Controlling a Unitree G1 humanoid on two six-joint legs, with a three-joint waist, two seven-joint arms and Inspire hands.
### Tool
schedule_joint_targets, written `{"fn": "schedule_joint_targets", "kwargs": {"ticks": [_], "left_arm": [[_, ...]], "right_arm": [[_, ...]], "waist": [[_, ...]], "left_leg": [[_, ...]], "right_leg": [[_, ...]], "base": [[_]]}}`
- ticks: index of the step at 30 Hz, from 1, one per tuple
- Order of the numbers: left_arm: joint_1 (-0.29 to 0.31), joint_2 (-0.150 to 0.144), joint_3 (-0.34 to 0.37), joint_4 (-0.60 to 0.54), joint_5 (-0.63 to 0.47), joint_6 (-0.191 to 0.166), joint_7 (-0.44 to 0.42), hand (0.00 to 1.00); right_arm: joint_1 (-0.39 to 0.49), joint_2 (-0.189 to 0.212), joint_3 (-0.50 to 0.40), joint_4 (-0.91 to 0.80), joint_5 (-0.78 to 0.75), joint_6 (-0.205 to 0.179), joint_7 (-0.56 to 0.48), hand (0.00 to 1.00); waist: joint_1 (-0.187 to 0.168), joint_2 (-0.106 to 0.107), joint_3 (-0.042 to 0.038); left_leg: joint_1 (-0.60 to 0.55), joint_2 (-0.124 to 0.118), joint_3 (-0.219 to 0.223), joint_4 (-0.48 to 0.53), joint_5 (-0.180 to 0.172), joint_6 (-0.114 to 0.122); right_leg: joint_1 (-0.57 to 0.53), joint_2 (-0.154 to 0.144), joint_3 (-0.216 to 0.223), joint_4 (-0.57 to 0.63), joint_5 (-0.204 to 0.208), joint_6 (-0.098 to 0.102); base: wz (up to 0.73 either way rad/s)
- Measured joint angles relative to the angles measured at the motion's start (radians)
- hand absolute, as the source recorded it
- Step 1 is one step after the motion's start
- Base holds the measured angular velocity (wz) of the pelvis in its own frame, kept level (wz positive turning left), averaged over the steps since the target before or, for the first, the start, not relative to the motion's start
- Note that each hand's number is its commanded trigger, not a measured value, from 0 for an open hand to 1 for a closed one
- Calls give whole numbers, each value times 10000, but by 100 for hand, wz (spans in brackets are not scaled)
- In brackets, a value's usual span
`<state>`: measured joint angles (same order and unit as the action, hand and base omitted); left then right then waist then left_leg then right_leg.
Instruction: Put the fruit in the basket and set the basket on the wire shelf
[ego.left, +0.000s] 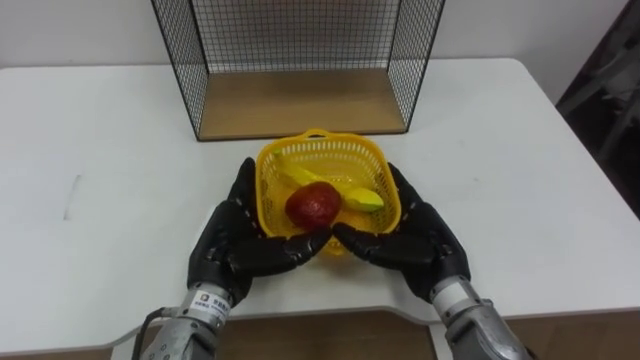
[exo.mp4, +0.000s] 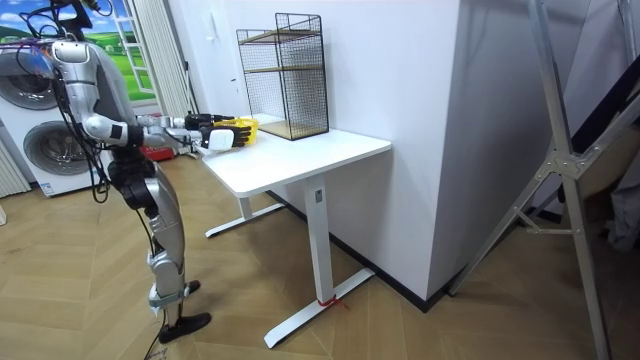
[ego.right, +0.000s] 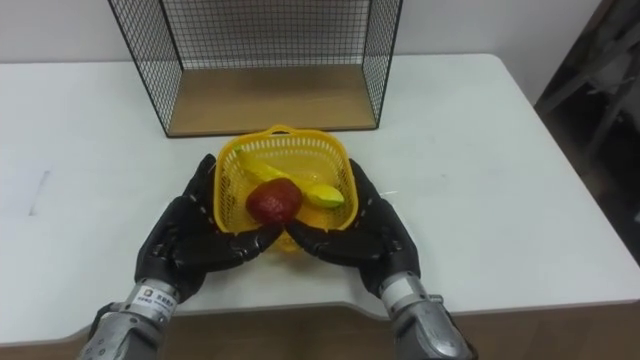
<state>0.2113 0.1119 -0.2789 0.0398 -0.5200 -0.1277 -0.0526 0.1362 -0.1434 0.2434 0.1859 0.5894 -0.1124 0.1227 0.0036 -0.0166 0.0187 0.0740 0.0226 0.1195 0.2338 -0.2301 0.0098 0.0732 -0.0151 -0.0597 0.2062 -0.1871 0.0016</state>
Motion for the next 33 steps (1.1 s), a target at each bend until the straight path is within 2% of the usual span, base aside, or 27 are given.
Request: {"fn": "schedule_joint_targets", "kwargs": {"ticks": [4, 11, 22, 27, 33], "left_arm": [[-1, 0, -2, 0, 0, 0, 4, 0], [-19, 2, -14, -3, -180, -2, 18, 0], [-793, -29, 23, -37, -381, -88, 56, 0], [-852, -84, 6, -98, -372, -198, 234, 0], [-862, -107, 17, -771, -371, -489, 397, 0]], "right_arm": [[-4, -4, 85, 105, -57, -189, -39, 0], [-107, 230, 199, 107, -472, -206, -277, 0], [-691, 270, 11, -212, -520, -210, -479, 0], [-730, 268, -13, -707, -574, -210, -622, 0], [-839, 242, -29, -1433, -1259, -277, -781, 0]], "waist": [[-1, 7, 3], [-9, 3, 10], [-11, -13, -12], [-22, 87, -59], [10, 161, -91]], "left_leg": [[6, 4, 5, -40, 0, 0], [-45, 6, 25, -33, 0, 0], [-42, 4, 22, 12, 2, -1], [-51, 6, 18, 20, 1, 0], [-12, 12, 74, 5, 2, -1]], "right_leg": [[8, 4, 0, 25, 1, -1], [-80, 1, -3, 161, 0, 0], [-79, 4, 13, 145, 0, -1], [-84, 5, 16, 143, 1, -1], [-144, 6, 51, 214, 0, -1]], "base": [[0], [0], [0], [0], [-2]]}}
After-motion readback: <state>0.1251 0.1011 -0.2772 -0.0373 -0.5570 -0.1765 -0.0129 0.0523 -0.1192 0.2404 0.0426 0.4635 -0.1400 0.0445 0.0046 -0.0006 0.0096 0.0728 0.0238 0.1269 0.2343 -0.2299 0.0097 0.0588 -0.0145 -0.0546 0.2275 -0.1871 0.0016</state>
